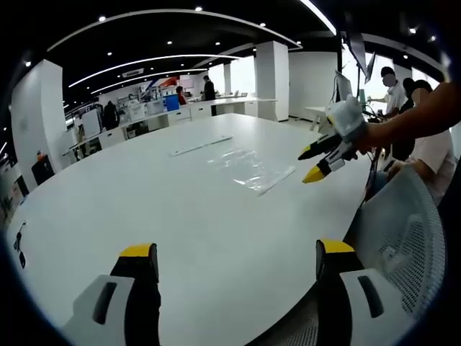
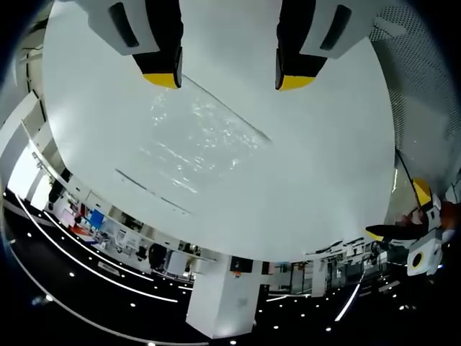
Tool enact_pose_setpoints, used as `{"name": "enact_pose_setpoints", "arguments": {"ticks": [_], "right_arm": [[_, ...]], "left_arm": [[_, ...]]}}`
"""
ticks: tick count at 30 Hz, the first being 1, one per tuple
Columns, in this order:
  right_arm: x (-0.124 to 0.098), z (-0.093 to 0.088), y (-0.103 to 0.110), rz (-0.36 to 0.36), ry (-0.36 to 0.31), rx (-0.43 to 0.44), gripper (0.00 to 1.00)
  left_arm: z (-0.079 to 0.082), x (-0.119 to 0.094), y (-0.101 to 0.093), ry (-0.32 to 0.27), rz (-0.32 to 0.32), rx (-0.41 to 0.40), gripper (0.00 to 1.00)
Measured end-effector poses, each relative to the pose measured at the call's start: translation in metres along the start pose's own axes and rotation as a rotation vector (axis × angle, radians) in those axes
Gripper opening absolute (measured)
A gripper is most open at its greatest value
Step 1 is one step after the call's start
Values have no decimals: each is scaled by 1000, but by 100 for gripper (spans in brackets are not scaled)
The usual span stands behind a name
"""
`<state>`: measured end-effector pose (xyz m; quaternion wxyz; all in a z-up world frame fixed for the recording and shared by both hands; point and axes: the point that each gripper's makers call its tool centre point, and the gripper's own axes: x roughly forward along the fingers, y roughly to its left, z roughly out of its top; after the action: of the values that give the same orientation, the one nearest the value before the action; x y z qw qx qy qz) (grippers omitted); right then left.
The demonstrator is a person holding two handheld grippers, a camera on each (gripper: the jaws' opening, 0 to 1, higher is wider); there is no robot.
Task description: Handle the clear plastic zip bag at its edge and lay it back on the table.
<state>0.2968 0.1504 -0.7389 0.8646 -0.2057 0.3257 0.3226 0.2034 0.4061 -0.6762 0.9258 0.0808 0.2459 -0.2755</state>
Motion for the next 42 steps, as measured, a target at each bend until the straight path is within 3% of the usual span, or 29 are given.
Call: {"name": "enact_pose_setpoints", "arguments": {"ticks": [27, 42], "right_arm": [[27, -8, -15, 16, 70, 14, 38], [38, -17, -29, 5, 80, 109, 32]], "left_arm": [[0, 0, 3, 7, 7, -8, 87], [2, -1, 3, 8, 8, -1, 87]]}}
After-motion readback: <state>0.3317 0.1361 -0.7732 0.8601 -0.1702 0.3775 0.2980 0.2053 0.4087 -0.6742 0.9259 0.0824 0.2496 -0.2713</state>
